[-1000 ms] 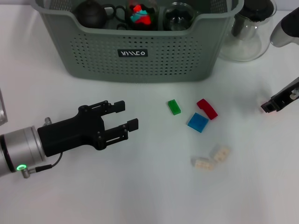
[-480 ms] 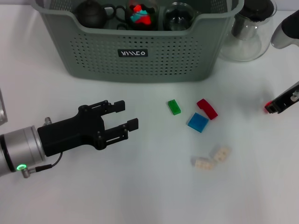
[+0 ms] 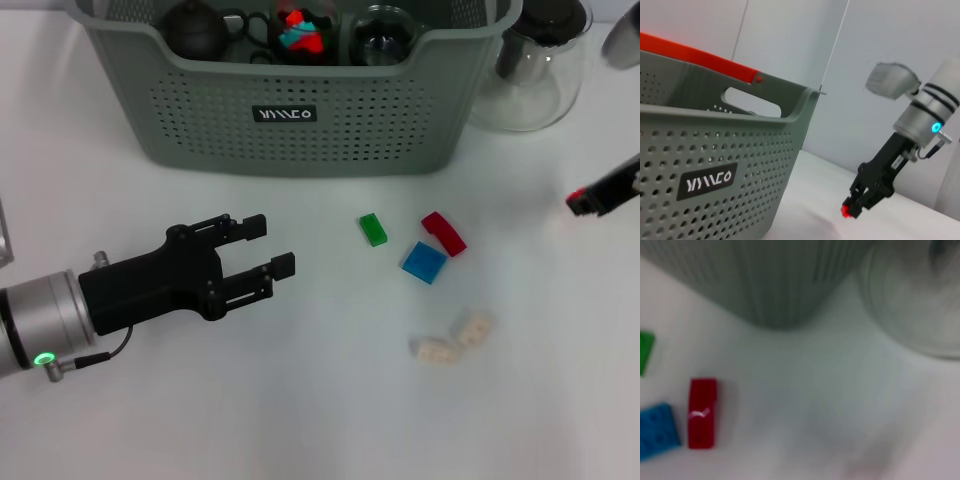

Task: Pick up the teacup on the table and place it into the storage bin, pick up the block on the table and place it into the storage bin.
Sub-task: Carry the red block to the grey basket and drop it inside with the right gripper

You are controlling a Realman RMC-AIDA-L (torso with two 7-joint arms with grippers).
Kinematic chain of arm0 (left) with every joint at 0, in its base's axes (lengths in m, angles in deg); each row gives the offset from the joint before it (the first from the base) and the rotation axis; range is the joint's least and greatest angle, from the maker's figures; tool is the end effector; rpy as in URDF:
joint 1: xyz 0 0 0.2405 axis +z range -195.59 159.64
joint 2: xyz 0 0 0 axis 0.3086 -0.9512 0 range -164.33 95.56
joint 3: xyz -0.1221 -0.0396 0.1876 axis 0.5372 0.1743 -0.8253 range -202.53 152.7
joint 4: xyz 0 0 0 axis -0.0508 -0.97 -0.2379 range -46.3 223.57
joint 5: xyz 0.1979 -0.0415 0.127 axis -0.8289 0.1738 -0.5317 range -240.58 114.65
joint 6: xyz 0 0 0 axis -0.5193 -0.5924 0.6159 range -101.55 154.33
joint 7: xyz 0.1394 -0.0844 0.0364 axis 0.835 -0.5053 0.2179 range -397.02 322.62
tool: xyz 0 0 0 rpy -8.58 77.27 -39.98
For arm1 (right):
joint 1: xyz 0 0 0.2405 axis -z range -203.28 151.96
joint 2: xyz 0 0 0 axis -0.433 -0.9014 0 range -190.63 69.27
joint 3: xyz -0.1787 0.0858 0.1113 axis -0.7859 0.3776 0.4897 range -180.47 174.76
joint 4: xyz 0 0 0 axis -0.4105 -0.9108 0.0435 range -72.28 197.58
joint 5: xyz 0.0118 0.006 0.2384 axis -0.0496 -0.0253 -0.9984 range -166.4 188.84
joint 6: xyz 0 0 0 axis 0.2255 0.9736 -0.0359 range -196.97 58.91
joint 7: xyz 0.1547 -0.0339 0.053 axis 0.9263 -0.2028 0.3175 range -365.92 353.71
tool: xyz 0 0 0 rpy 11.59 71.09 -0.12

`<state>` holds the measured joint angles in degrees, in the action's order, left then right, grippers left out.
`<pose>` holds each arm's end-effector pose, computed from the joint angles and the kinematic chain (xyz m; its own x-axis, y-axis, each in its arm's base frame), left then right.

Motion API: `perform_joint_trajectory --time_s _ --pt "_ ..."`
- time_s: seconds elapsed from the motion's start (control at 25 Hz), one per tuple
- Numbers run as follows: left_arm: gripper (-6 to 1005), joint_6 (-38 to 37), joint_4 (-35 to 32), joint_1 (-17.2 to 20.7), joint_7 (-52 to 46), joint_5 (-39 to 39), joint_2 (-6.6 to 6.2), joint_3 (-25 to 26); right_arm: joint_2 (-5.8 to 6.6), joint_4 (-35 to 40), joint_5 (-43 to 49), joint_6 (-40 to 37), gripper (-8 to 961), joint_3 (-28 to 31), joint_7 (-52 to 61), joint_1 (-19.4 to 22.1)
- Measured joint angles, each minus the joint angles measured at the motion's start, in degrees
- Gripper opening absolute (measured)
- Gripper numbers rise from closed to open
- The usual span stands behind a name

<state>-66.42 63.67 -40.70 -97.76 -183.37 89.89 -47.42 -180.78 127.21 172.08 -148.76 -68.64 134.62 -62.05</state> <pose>-0.2867 0.2728 -0.0549 0.6572 0.3466 0.6693 0.5559 -0.8225 -0.1200 0.2373 0.4016 0.0183 0.6356 -0.7570 0.1515 -0.5612 -0.5878 -0.5827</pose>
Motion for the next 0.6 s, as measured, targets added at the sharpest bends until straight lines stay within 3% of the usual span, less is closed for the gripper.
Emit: perform_joint_trajectory --time_s 0.2,0.4,0.6 --pt "659 -0.8 -0.3 0.9 0.0 -0.1 -0.07 2.7 0.43 11.5 -14.1 -10.8 202 8.0 -5.9 2.3" --pt "659 -2.7 -1.3 2.1 0.0 0.0 -0.20 5.1 1.29 17.2 -29.5 -20.8 203 16.5 -8.6 1.3" --pt "659 -3.4 -1.3 2.4 0.6 0.0 -0.18 6.4 0.55 17.2 -32.7 -17.9 202 16.0 -8.1 -2.0"
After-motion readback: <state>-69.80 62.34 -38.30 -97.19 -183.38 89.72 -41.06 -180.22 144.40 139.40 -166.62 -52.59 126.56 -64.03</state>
